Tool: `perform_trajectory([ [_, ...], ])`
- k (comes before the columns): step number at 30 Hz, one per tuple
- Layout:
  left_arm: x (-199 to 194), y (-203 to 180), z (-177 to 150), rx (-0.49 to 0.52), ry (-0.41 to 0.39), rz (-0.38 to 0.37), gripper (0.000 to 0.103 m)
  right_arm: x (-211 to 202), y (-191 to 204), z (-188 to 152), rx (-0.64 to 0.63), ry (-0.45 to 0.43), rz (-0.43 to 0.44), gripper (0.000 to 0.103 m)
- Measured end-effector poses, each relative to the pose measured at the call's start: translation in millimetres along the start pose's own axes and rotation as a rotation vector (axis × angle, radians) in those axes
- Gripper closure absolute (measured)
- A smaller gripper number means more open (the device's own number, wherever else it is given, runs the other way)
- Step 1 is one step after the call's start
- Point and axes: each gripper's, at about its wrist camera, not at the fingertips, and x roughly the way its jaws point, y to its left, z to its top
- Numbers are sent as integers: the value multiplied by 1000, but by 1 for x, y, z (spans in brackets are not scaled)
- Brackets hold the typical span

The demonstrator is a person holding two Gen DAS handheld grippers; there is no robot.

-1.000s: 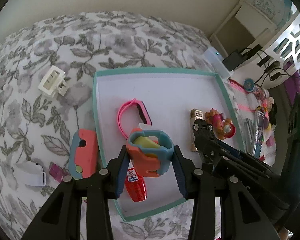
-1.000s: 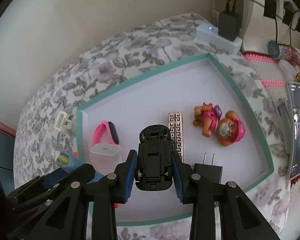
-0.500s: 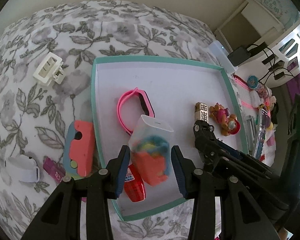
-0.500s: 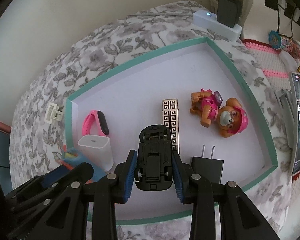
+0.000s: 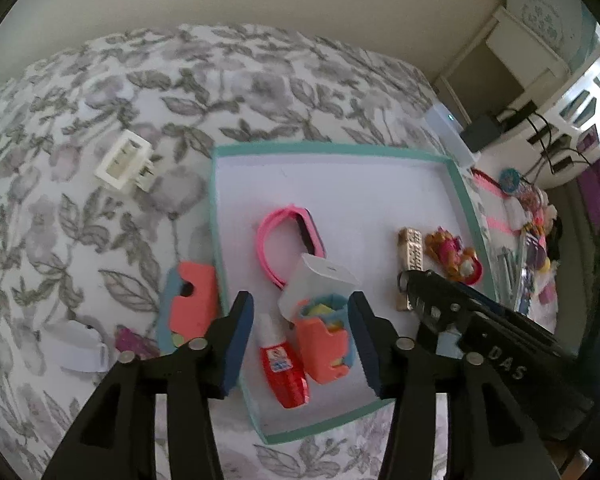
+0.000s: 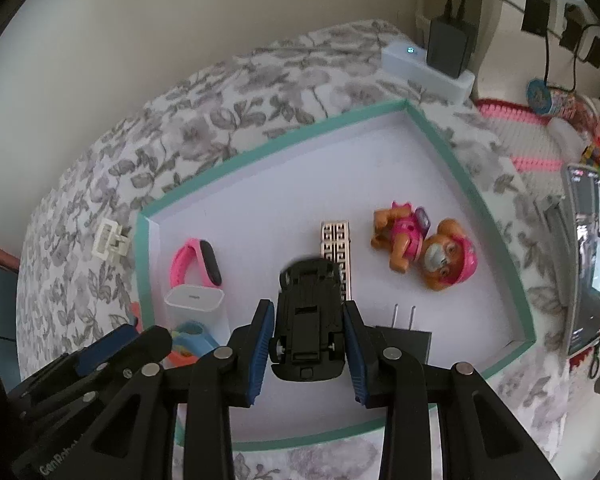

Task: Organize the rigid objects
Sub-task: 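Open both grippers to release the case and car in the tray, then move both grippers back over the bedspread toward the white strap and coral toy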

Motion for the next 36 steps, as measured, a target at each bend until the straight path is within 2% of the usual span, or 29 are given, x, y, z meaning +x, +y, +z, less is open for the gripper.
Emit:
perform_trajectory([
  [2,-5,5,2,-10,-24,28,51,-4,0,2,1,-16,-8,62],
  [5,-10,13,3,-35,-49,55,49,-8,0,3,7,-34,-26,49],
  [9,-14,25,6,-76,-74,93,42,-5,-3,3,22,-27,-33,47],
  [16,-15,45,8,-142,-95,162,37,-1,-6,3,34,-21,-60,33],
  [18,-14,51,8,-164,-99,180,32,0,-5,3,31,-22,-66,27],
  [20,-14,57,8,-184,-105,188,18,1,-5,3,26,-23,-68,24],
  [25,-14,65,8,-205,-120,218,16,4,0,2,8,-28,-70,12],
  [27,-13,67,8,-209,-119,229,15,5,1,3,-1,-29,-71,3],
  [36,-12,82,9,-245,-123,254,15,7,4,2,-31,-33,-80,0],
])
